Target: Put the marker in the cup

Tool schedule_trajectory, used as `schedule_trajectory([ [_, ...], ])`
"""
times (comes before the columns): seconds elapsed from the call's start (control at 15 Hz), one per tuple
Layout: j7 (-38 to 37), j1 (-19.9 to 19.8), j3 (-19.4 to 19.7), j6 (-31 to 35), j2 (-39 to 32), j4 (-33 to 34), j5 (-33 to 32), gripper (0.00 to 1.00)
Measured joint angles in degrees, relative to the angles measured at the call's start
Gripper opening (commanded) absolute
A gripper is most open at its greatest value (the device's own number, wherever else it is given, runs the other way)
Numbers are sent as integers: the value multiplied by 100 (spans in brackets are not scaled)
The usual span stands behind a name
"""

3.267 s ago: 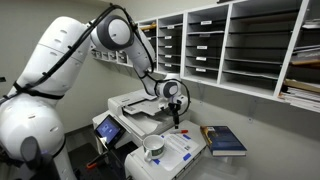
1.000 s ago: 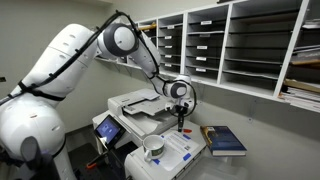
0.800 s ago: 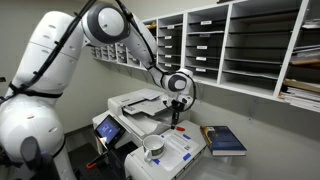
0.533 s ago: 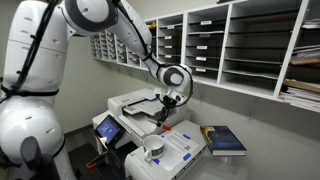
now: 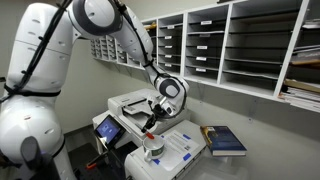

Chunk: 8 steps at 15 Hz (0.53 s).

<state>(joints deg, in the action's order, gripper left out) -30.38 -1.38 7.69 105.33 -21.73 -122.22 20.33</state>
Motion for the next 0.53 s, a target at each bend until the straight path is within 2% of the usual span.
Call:
schedule_trajectory([
  [0.07, 0, -37, 0, 1, -131, 20, 121, 5],
  [0.13, 0, -75, 2, 7, -251, 48, 192, 20],
  [0.2, 0, -114, 6, 27, -363, 92, 233, 45],
  [0.33, 0, -163, 39, 225, -519, 196, 247, 50],
  [0.53, 0, -197, 86, 573, -559, 418, 245, 72],
])
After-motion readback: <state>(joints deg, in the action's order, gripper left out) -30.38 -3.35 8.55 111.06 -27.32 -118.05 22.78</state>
